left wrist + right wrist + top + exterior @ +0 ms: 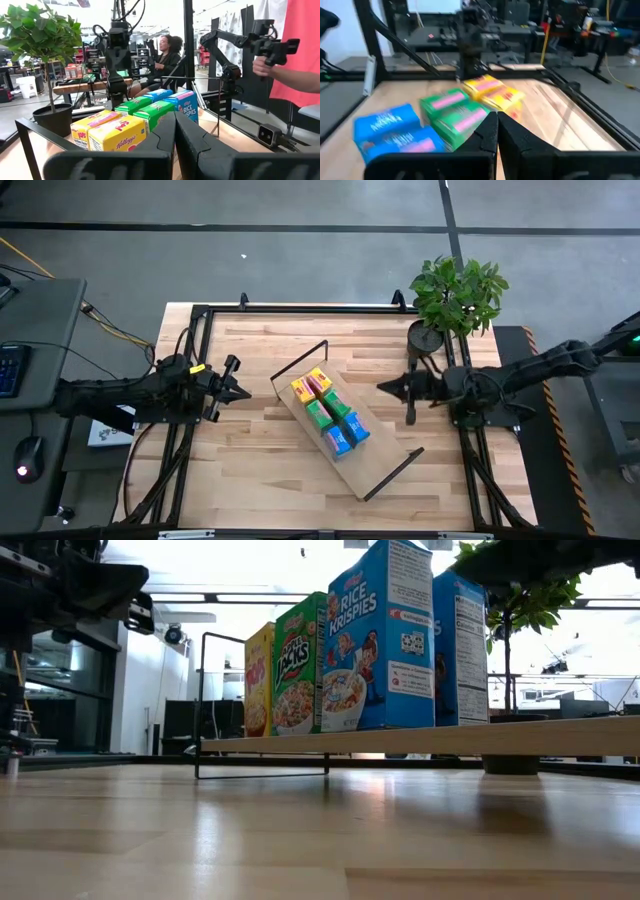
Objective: Stack cereal on shelf
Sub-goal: Return to Home Position
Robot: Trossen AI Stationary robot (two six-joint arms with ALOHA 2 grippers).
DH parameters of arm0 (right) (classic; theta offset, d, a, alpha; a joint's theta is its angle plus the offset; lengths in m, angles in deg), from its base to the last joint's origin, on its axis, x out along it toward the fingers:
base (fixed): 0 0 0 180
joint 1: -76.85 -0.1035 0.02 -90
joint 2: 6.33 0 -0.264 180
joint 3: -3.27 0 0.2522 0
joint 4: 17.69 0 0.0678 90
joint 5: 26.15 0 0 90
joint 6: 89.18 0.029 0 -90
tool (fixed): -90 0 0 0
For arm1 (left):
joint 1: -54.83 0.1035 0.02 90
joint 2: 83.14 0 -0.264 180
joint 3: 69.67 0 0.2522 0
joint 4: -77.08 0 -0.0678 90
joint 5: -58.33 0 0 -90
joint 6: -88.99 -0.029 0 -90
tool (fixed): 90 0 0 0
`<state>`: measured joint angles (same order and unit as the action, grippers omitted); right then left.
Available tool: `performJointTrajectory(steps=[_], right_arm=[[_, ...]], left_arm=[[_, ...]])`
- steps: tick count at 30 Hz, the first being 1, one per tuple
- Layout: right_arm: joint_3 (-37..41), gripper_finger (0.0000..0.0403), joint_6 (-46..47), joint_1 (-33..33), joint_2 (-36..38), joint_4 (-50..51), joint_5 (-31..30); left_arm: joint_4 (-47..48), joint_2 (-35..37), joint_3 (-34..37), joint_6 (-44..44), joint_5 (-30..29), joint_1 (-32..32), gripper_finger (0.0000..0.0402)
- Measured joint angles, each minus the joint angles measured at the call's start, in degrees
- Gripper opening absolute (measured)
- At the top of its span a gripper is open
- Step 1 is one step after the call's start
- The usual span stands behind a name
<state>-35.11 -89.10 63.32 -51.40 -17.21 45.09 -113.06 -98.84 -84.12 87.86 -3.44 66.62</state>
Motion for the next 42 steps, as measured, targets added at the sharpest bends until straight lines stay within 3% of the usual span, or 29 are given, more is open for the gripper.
performJointTrajectory(steps=[7,13,16,20,23,35,42], right_arm=[[0.28,0.0,2.9,0.0,9.6,12.39,0.03],[0.28,0.0,4.1,-3.65,14.49,15.72,-0.17],[1.72,0.0,3.38,-6.15,14.6,13.67,-0.65],[8.23,0.0,-0.42,-8.16,14.52,2.86,-5.48],[12.64,0.0,-1.41,-7.21,16.15,-2.88,-4.43],[19.76,0.0,0.93,-2.15,38.11,3.7,0.25],[24.06,0.0,2.17,-2.23,44.6,9.45,0.35]], left_arm=[[0.22,-0.01,0.0,0.02,0.0,0.0,0.0],[0.25,-0.01,0.0,0.02,-0.02,0.01,0.0],[0.24,-0.02,0.0,0.02,-0.03,0.0,0.0],[0.24,0.0,0.0,0.02,-0.04,0.02,0.0],[0.23,0.0,0.0,-0.02,-0.04,0.02,0.0],[0.29,0.0,-0.04,-0.97,-0.07,0.02,0.0],[0.81,-0.06,-0.04,-0.2,-0.09,0.0,0.0001]])
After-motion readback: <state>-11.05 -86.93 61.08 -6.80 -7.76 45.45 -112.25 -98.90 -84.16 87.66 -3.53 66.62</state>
